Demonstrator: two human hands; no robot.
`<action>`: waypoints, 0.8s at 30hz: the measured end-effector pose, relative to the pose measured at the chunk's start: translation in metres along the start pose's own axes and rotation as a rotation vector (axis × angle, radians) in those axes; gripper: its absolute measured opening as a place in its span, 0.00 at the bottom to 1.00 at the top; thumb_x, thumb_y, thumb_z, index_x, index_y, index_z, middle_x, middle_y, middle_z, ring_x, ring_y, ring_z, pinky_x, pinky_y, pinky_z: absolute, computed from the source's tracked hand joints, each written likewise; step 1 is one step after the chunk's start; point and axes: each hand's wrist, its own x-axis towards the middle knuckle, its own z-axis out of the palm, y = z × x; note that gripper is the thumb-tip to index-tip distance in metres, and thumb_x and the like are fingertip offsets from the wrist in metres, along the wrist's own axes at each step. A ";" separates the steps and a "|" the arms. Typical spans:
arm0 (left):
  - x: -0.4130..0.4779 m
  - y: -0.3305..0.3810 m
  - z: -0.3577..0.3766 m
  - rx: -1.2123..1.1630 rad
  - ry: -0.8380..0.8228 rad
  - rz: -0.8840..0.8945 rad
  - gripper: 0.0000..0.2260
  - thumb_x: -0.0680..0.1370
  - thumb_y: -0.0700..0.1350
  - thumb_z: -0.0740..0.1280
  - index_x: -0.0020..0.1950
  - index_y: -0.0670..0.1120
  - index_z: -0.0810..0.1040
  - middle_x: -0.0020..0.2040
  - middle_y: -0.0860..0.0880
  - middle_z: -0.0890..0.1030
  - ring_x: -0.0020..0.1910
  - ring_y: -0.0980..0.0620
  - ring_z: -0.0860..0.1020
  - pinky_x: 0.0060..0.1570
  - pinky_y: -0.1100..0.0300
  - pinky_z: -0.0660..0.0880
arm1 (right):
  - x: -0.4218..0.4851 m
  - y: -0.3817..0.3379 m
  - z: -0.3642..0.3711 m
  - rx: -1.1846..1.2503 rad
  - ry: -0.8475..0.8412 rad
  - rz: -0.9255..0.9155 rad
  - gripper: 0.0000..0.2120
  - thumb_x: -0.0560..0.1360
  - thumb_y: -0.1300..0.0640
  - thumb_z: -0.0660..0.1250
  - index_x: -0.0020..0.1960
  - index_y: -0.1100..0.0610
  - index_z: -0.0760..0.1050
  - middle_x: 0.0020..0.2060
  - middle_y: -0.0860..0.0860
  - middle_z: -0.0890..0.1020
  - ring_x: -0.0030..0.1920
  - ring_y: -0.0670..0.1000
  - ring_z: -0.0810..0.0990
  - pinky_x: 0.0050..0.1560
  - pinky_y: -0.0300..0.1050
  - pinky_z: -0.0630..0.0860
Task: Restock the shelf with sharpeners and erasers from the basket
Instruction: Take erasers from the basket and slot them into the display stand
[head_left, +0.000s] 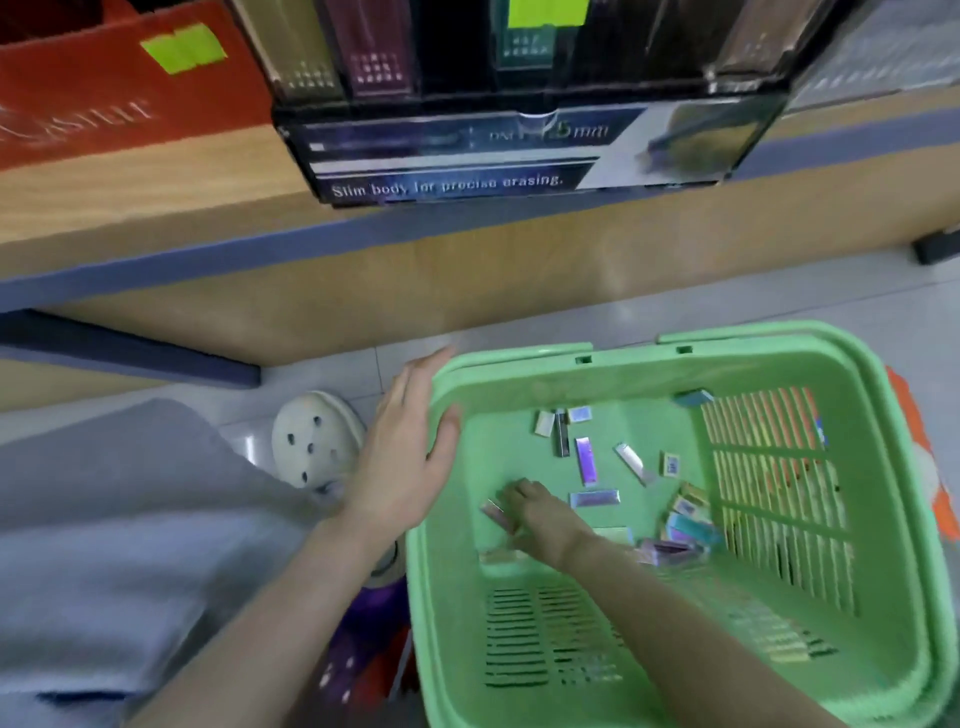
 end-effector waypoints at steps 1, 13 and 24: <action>0.000 0.000 0.000 -0.008 -0.002 0.000 0.21 0.81 0.42 0.58 0.74 0.47 0.61 0.64 0.57 0.64 0.62 0.69 0.59 0.58 0.84 0.49 | 0.004 -0.001 0.004 0.033 -0.020 -0.025 0.21 0.77 0.56 0.65 0.68 0.58 0.67 0.64 0.56 0.69 0.64 0.56 0.69 0.63 0.44 0.67; 0.000 -0.007 0.004 -0.051 0.027 -0.002 0.22 0.80 0.50 0.54 0.73 0.45 0.63 0.62 0.55 0.66 0.62 0.65 0.63 0.60 0.81 0.53 | -0.006 0.007 0.023 0.027 -0.365 -0.022 0.12 0.79 0.56 0.61 0.55 0.63 0.76 0.53 0.59 0.78 0.55 0.57 0.76 0.58 0.47 0.71; -0.020 0.031 0.026 0.017 0.249 0.091 0.13 0.78 0.42 0.56 0.62 0.48 0.68 0.56 0.49 0.72 0.58 0.53 0.69 0.60 0.62 0.63 | -0.073 -0.004 -0.075 0.405 0.152 -0.036 0.04 0.82 0.55 0.54 0.50 0.51 0.66 0.37 0.46 0.76 0.37 0.46 0.76 0.39 0.41 0.74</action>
